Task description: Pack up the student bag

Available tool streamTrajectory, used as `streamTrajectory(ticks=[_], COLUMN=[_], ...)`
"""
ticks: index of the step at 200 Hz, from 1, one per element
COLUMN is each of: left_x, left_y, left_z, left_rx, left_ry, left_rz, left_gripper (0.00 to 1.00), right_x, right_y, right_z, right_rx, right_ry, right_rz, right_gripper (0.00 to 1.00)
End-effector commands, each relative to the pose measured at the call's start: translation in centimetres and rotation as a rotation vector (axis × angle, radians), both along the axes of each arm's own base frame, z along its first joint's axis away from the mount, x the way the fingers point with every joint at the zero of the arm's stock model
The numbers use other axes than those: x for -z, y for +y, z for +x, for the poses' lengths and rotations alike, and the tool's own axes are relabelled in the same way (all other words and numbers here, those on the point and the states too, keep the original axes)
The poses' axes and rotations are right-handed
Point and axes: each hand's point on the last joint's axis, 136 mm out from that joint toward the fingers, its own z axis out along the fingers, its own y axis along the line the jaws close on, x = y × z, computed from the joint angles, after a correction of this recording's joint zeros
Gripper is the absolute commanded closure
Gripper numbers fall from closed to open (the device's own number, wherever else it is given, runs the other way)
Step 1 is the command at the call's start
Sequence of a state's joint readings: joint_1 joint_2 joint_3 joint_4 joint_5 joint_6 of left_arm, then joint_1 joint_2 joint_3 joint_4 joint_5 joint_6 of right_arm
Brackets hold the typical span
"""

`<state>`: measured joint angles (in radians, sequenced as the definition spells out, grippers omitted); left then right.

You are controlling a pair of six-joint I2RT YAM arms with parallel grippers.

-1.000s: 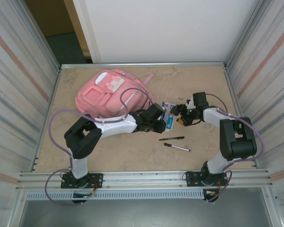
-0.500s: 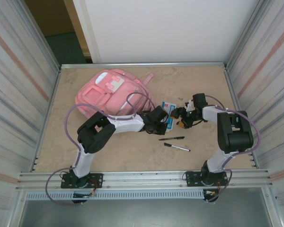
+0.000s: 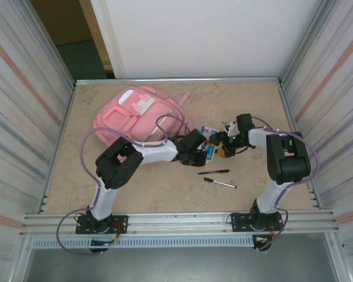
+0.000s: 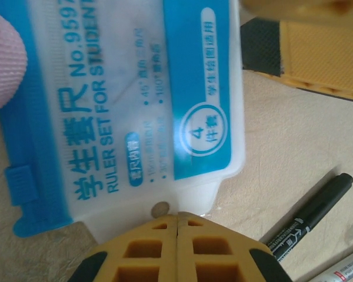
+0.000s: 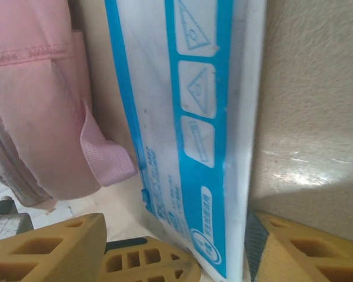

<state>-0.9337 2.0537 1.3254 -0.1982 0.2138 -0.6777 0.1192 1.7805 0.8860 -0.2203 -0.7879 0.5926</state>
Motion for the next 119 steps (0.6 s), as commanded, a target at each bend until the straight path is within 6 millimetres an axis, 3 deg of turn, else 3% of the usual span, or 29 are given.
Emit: streamTrajectory(ticks=[1, 52, 56, 119], left_x=[2.1, 2.3, 3.5, 3.3], left_y=[0.2, 0.3, 0.6, -0.9], left_z=[-1.4, -1.3, -1.5, -1.7], left_rx=[0.034, 0.092, 0.095, 0.167], left_ry=[0.065, 0.036, 0.055, 0.047], left_rz=[0.009, -0.003, 0.017, -0.050], left_gripper=[1.00, 1.00, 1.00, 1.00], right_x=[1.3, 1.9, 1.9, 2.8], right_y=[1.4, 1.9, 2.0, 2.6], right_z=[-2.2, -2.8, -2.8, -2.3], right_rx=[-0.044, -0.060, -0.056, -0.038], right_ry=[0.078, 0.061, 0.059, 0.030], right_rz=[0.073, 0.082, 0.088, 0.074], right_gripper=[0.39, 0.59, 0.60, 0.66])
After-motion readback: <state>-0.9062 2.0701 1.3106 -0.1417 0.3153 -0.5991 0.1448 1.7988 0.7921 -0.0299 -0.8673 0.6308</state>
